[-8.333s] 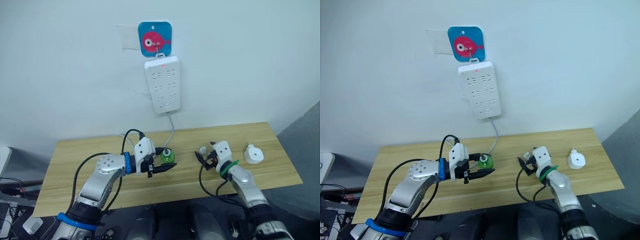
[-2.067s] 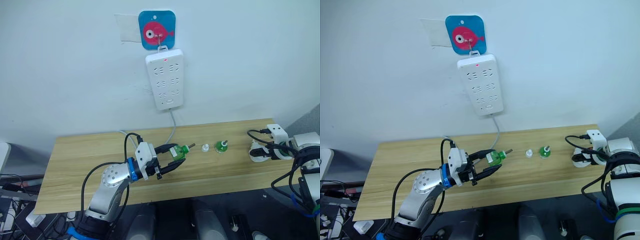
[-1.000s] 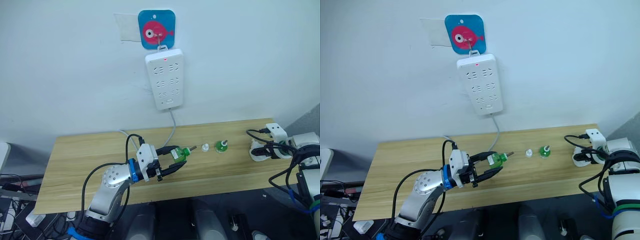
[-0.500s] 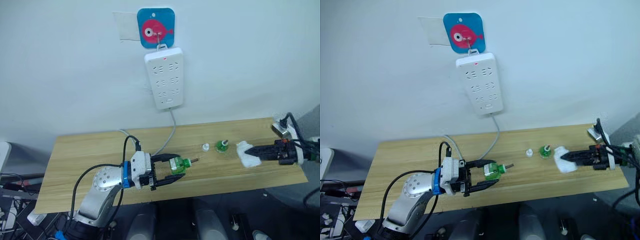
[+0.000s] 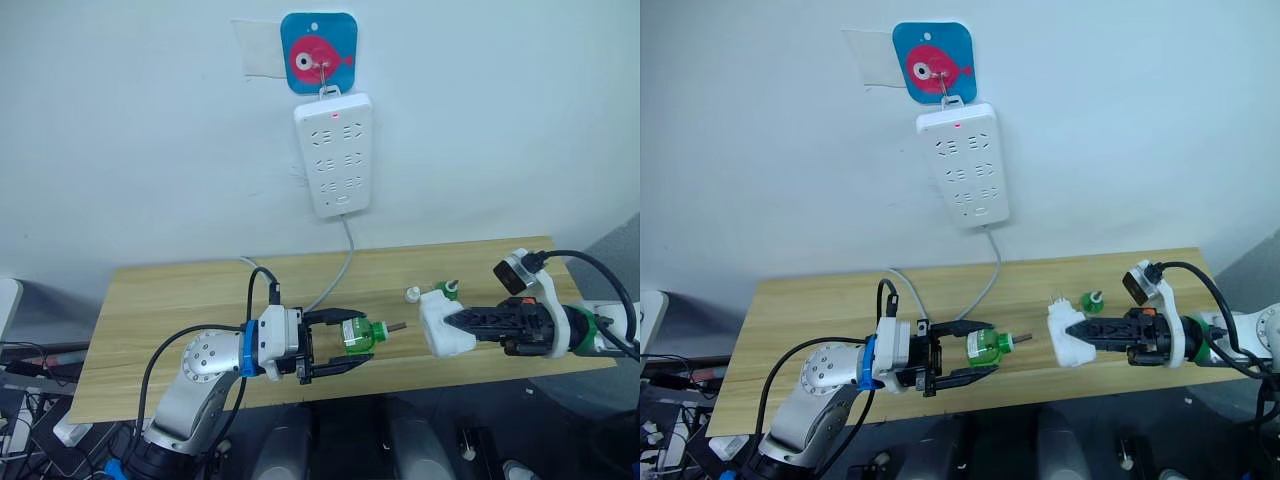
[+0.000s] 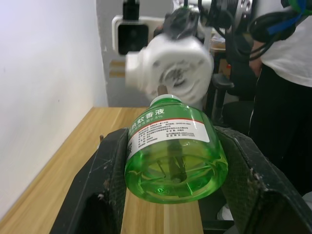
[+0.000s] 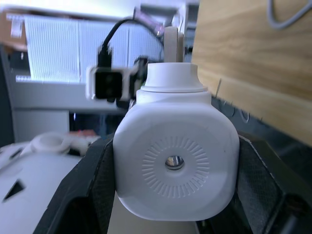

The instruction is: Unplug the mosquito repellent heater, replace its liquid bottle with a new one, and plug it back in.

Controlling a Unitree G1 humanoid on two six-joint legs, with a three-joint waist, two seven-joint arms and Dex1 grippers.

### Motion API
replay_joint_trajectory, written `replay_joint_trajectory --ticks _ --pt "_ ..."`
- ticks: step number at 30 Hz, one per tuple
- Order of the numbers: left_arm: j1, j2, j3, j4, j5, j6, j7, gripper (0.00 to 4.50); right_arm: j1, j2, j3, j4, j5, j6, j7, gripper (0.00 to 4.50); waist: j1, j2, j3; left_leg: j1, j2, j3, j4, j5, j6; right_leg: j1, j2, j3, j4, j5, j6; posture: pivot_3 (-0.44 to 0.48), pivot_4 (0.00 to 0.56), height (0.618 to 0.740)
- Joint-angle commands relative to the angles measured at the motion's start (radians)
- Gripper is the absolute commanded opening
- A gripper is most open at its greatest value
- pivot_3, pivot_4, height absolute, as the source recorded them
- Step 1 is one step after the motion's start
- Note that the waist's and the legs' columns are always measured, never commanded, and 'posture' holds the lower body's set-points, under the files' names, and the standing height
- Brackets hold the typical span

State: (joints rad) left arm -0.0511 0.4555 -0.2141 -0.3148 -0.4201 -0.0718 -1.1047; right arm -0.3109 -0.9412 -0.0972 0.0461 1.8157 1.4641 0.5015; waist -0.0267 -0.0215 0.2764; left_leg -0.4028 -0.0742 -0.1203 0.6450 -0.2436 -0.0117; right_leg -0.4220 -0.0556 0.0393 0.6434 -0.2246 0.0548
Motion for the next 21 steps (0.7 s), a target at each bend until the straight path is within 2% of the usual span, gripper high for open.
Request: replay_joint_trajectory --ticks 1,21 --pt "0.013 -0.008 -0.023 -0.049 -0.012 -0.011 0.001 2.24 0.017 -0.017 0.019 -0.04 0.154 -0.08 -0.1 2.94 -0.001 0.0 0.0 0.0 0.0 0.0 0.0 0.0 0.0 0.0 0.0 0.0 0.0 0.0 0.0 -0.002 0.28 0.74" --pt "-0.017 -0.054 -0.054 -0.007 0.016 -0.017 0.04 2.24 0.022 -0.034 0.051 -0.092 0.157 -0.098 -0.075 2.94 0.0 0.0 0.0 0.0 0.0 0.0 0.0 0.0 0.0 0.0 0.0 0.0 0.0 -0.002 0.003 -0.003 0.269 0.74"
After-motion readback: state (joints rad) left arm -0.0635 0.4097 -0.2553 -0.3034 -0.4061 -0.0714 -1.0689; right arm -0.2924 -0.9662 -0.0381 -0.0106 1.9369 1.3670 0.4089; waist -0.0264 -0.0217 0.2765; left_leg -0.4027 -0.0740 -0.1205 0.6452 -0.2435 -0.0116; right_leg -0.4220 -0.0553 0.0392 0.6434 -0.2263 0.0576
